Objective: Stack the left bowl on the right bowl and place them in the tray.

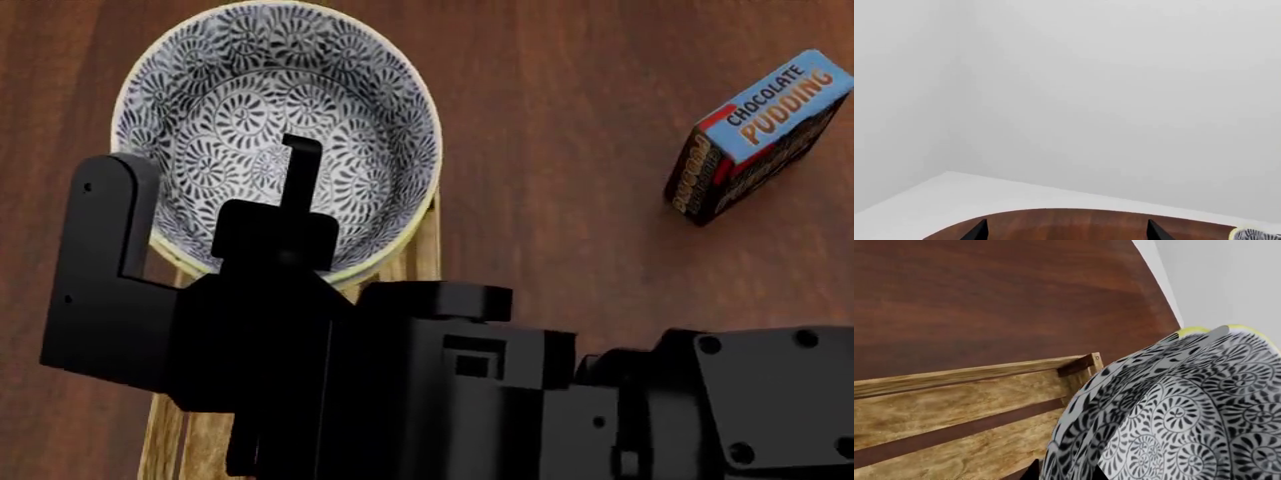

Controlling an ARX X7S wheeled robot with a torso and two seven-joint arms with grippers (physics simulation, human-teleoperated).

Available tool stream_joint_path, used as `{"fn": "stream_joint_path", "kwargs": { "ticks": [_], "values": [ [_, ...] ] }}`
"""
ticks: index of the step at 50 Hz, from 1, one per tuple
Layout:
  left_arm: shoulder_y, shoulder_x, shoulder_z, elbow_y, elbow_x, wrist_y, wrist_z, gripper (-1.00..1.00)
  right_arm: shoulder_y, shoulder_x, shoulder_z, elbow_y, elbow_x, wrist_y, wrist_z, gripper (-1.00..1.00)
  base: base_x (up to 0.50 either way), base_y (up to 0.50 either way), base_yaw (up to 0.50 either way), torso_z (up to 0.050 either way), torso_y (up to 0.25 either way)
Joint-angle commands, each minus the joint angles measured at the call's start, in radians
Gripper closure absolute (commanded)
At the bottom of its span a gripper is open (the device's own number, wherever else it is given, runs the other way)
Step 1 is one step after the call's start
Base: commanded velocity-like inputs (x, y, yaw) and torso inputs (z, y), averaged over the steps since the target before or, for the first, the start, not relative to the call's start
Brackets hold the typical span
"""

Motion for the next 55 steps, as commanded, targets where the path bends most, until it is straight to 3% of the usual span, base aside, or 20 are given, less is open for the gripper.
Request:
{"fn": "stream_joint_path", "kwargs": {
  "ticks": [1,55],
  "values": [
    [0.005,0.0,-0.002,-0.003,-0.001,0.008,0.003,-1.0,0.0,-0.02,-0.004,-0.022,-0.044,0.028,-0.034,1.0,0.0,0.0,0.0,0.0,0.0],
    [0.013,-0.027,-0.03,0.046,-0.048,-0.011,-0.037,-1.0,-0.064,-0.062,-0.11,0.14,-0.12,-0.083,-0.14,1.0,0.0,0.0,0.0,0.0,0.001]
  ]
}}
